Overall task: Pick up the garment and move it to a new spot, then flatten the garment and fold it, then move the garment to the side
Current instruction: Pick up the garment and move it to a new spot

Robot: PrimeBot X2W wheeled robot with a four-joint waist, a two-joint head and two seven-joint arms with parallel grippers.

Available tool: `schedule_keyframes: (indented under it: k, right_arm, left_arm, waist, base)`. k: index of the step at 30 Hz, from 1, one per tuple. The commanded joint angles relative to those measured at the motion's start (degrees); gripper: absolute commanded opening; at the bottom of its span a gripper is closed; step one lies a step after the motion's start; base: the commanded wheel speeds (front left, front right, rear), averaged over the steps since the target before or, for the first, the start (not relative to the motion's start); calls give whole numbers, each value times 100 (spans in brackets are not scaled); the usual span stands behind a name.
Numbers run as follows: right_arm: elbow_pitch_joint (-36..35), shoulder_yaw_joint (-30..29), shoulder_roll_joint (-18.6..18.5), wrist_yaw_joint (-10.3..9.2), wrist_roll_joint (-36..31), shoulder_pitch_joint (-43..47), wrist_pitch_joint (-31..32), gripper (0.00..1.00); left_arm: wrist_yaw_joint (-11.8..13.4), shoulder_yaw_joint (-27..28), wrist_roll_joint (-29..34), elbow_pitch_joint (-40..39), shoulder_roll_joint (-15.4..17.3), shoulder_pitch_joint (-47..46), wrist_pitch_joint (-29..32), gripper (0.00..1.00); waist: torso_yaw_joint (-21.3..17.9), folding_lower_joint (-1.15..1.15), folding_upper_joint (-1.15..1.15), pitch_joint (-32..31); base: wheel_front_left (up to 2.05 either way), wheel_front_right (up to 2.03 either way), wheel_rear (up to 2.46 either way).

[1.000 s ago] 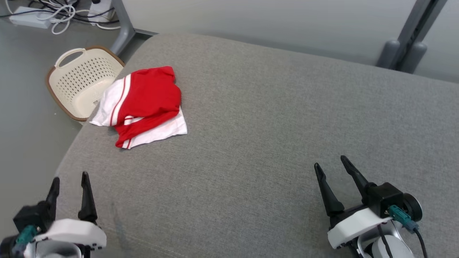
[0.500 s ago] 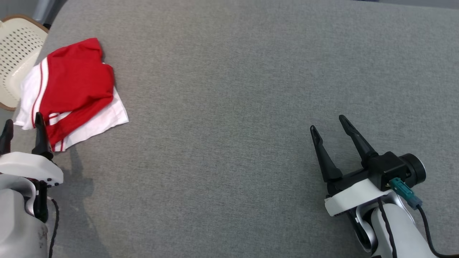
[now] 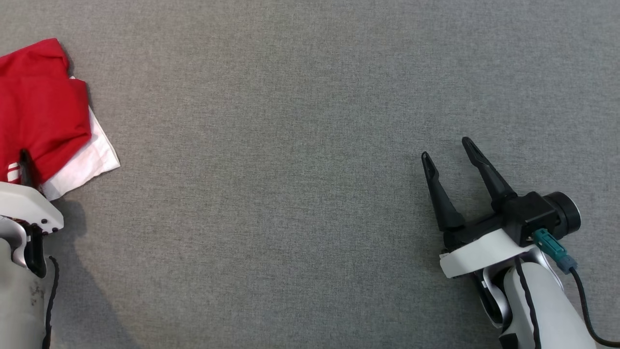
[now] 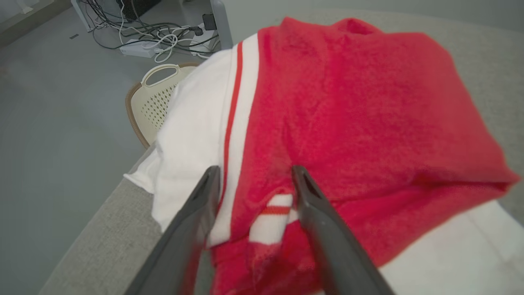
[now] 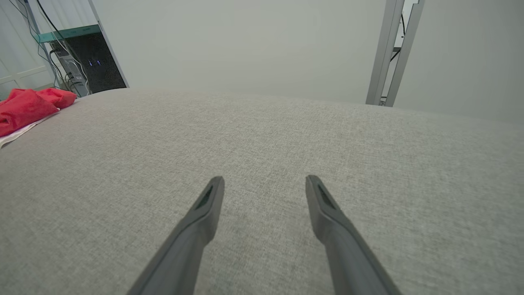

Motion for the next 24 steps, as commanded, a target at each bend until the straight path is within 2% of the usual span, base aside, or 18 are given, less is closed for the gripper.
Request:
schedule_keyframes:
  k: [1,5,11,17,24]
  right_arm:
    - [-8,-22,-36,0,11,-30,4,100]
    - [24,-26,-35,0,142,26,4,100]
    - [69,-60,-35,0,360,99,4,100]
    - [168,-65,-35,0,616,291,3,100]
    - [222,-78,-34,0,781,525,4,100]
  left_arm:
    - [9,-60,47,58,17,-129,-32,0]
    - [3,-160,106,-83,51,-270,-194,0]
    - [-135,-358,253,-820,-10,-282,-231,0]
    - [-300,-720,350,-1651,-425,-109,-231,0]
    - [-421,-1263,250,-2160,-1058,151,-231,0]
  waist:
    - [-24,0,0,2]
    - [-90,0,0,-170]
    - [-204,0,0,-476]
    - [-465,0,0,-978]
    - [-926,0,0,-1385]
  base:
    - [0,0,0]
    - [0,0,0]
    - [0,0,0]
    - [0,0,0]
    - [0,0,0]
